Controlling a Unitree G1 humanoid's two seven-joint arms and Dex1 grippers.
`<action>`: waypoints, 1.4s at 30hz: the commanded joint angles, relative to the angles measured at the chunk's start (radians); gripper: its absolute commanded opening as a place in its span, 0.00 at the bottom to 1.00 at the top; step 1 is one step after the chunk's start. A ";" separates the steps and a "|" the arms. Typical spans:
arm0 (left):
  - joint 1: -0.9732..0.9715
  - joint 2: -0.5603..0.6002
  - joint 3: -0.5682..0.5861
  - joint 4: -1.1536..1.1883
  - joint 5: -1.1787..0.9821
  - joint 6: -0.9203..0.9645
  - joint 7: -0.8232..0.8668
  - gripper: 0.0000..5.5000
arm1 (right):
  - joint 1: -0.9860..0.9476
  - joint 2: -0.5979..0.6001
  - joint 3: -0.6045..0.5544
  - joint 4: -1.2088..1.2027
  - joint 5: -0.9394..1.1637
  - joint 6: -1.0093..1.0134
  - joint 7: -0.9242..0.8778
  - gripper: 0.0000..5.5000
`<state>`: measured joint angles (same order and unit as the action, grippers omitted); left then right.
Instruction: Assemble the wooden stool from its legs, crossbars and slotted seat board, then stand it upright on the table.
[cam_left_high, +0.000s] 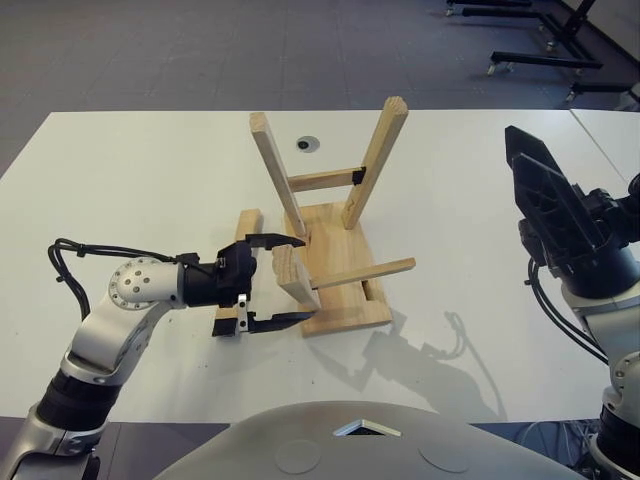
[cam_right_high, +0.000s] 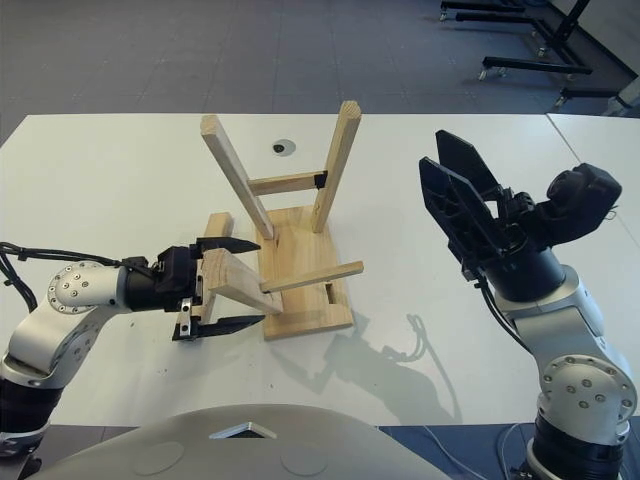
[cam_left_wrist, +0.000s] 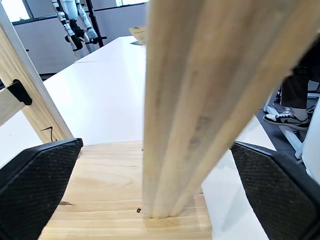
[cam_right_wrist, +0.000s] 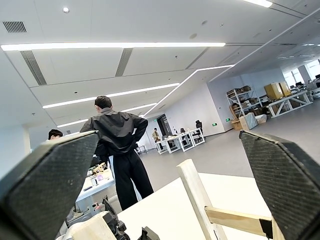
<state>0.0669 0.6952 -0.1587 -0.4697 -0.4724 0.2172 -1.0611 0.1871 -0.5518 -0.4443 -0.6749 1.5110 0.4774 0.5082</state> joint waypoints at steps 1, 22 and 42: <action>0.025 0.018 0.015 -0.028 -0.005 0.029 0.011 0.98 | -0.017 -0.016 -0.028 0.013 0.045 0.005 -0.005 0.94; 0.268 -0.126 0.128 0.016 0.335 0.091 0.528 0.98 | -0.055 -0.094 -0.016 0.065 0.082 0.088 0.015 0.94; 0.331 -0.202 0.113 -0.101 0.371 0.603 0.713 0.89 | 0.046 0.022 0.048 -0.096 0.036 0.011 -0.121 0.94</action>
<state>0.3701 0.5078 -0.0545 -0.5879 -0.0999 0.7411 -0.3680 0.2255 -0.5355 -0.3990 -0.7573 1.5688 0.4988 0.3981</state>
